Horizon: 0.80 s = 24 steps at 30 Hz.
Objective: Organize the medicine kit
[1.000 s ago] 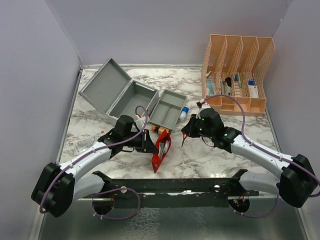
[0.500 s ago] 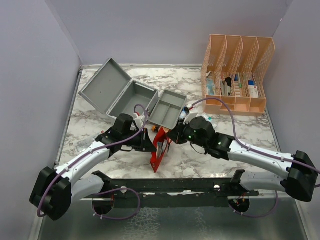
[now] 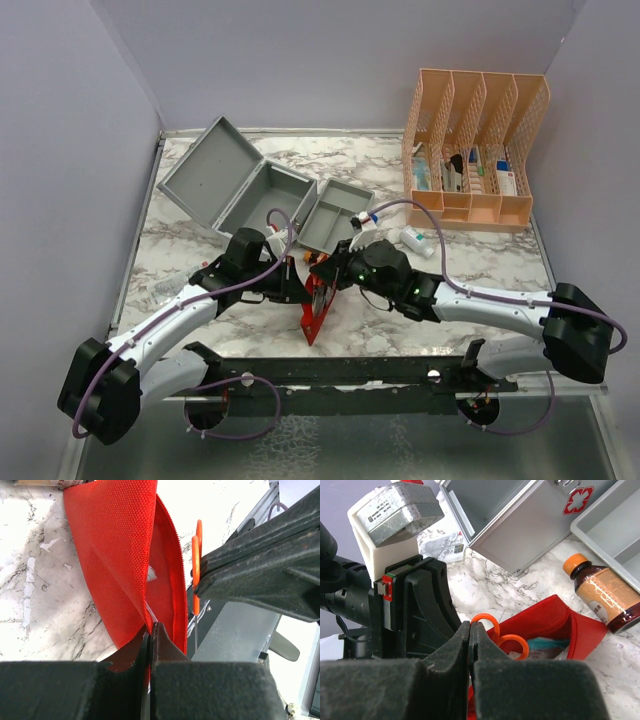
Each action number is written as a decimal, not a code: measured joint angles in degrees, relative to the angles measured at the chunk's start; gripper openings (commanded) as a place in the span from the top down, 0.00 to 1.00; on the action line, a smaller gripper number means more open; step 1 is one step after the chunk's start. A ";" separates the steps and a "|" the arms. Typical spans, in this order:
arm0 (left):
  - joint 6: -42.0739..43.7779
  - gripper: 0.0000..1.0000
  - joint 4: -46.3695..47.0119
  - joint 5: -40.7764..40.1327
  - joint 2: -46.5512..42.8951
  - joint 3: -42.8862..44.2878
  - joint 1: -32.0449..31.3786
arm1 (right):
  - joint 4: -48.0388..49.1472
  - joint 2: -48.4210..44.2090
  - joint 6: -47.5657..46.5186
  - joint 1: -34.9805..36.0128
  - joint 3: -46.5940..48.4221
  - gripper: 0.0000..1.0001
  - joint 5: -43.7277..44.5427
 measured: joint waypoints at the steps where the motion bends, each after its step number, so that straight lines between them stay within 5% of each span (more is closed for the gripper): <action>1: -0.02 1.00 0.00 0.00 0.00 0.00 0.00 | 1.29 0.24 0.26 0.26 -0.44 0.99 0.02; 24: -0.09 1.00 0.00 0.00 0.00 0.00 0.00 | 6.86 0.39 2.71 0.92 -10.32 0.99 -0.15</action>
